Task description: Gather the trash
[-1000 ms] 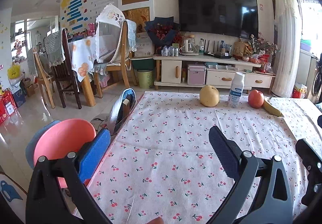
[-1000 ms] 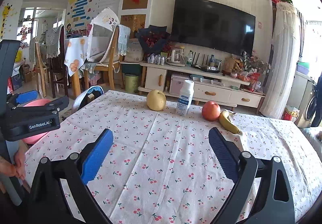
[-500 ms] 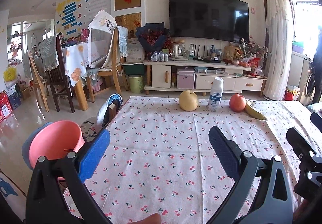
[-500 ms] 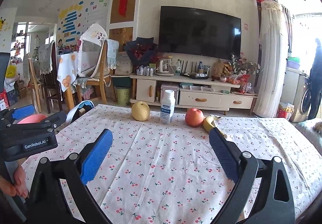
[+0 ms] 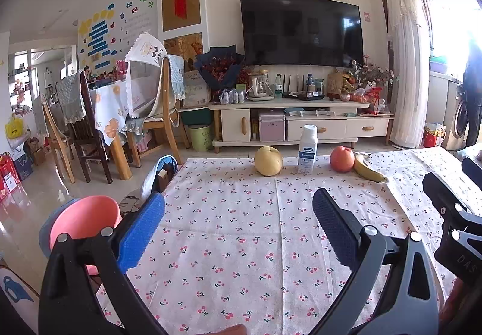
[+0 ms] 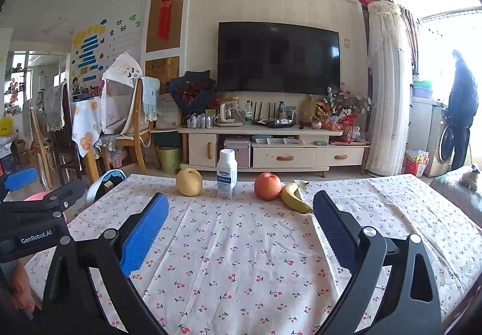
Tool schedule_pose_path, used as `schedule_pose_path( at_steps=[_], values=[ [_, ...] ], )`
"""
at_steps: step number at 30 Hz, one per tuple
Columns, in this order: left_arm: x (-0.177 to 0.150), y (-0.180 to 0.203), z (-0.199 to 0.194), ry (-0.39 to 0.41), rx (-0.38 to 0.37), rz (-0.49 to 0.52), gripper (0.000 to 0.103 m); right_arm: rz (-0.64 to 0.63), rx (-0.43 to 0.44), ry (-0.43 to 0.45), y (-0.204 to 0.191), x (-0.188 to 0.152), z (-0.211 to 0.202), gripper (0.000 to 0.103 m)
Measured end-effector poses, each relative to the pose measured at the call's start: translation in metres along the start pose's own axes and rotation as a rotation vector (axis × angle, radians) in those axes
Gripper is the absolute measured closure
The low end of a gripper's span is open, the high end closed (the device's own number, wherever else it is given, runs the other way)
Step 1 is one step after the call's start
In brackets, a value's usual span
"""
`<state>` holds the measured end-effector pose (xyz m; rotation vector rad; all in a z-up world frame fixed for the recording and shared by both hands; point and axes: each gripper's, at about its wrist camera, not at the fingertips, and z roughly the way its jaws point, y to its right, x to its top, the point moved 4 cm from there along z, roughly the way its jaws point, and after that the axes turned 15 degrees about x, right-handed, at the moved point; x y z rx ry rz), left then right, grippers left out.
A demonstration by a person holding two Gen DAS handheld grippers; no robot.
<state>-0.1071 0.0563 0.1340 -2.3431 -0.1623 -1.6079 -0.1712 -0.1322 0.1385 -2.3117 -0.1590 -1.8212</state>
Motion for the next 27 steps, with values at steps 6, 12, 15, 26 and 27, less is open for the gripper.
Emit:
schedule_pose_path(
  at_steps=[6, 12, 15, 26, 27],
  values=[
    [-0.001, 0.002, -0.002, -0.001, 0.007, 0.005, 0.004, -0.001, -0.012, 0.004, 0.005, 0.0, -0.001, 0.007],
    [-0.002, 0.002, -0.001, -0.006, 0.008, 0.001, 0.004, -0.004, -0.008, 0.007, 0.006, 0.0, -0.001, 0.007],
    [-0.002, 0.003, 0.0, -0.011, 0.008, 0.003, 0.004, -0.012, -0.005, 0.008, 0.006, 0.0, 0.0, 0.007],
    [-0.009, 0.007, 0.016, -0.04, 0.007, 0.007, 0.004, -0.02, 0.002, -0.016, 0.0, -0.003, 0.013, 0.007],
    [-0.01, 0.008, 0.018, -0.044, 0.005, 0.009, 0.004, -0.022, 0.003, -0.019, 0.0, -0.004, 0.015, 0.007]
  ],
)
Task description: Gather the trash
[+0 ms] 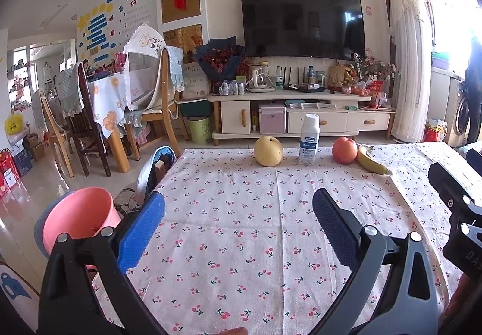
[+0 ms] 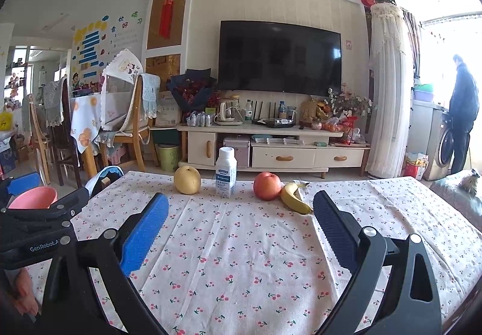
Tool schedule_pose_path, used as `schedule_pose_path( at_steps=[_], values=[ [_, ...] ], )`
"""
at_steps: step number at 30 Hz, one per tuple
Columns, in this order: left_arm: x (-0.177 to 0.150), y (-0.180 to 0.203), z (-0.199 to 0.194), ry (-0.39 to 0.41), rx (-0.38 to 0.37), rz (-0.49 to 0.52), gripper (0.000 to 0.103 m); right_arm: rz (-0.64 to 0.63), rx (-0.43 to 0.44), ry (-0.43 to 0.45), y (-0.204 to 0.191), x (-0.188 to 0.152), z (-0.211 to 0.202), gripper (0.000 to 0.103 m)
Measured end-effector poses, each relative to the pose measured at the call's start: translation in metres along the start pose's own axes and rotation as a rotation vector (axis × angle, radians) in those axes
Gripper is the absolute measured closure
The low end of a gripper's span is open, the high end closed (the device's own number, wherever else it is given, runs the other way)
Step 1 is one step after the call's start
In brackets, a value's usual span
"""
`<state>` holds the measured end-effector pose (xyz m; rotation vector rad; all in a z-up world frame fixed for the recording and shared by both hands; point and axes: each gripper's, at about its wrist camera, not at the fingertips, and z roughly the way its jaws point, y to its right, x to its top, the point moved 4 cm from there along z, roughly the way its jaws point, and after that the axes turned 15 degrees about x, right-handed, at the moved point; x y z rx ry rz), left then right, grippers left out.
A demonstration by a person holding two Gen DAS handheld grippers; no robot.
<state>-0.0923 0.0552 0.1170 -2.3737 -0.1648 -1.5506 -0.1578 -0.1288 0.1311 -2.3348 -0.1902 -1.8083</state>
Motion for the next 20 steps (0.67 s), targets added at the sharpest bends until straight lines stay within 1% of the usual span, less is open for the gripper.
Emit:
schedule_pose_path(
  at_steps=[4, 8, 10, 12, 15, 17, 20],
  values=[
    [-0.005, 0.006, 0.011, -0.016, 0.003, 0.012, 0.004, 0.0, 0.003, -0.025, -0.001, -0.005, 0.01, 0.007],
    [-0.013, 0.016, 0.028, -0.05, -0.017, 0.027, 0.004, 0.008, 0.004, -0.061, 0.002, -0.013, 0.025, 0.006],
    [-0.023, 0.022, 0.045, -0.122, -0.051, 0.017, 0.004, 0.031, 0.006, -0.1, 0.008, -0.019, 0.037, 0.006],
    [-0.039, 0.03, 0.069, -0.217, -0.074, -0.002, 0.004, 0.065, 0.006, -0.158, 0.014, -0.029, 0.053, 0.006],
    [-0.066, 0.047, 0.099, -0.315, -0.061, 0.033, 0.004, 0.105, -0.006, -0.241, 0.023, -0.044, 0.079, 0.006],
    [-0.079, 0.059, 0.115, -0.358, -0.051, 0.062, 0.004, 0.133, -0.019, -0.317, 0.03, -0.059, 0.101, 0.006],
    [-0.09, 0.072, 0.13, -0.39, -0.046, 0.092, 0.004, 0.162, -0.018, -0.426, 0.037, -0.081, 0.131, 0.006]
  ],
)
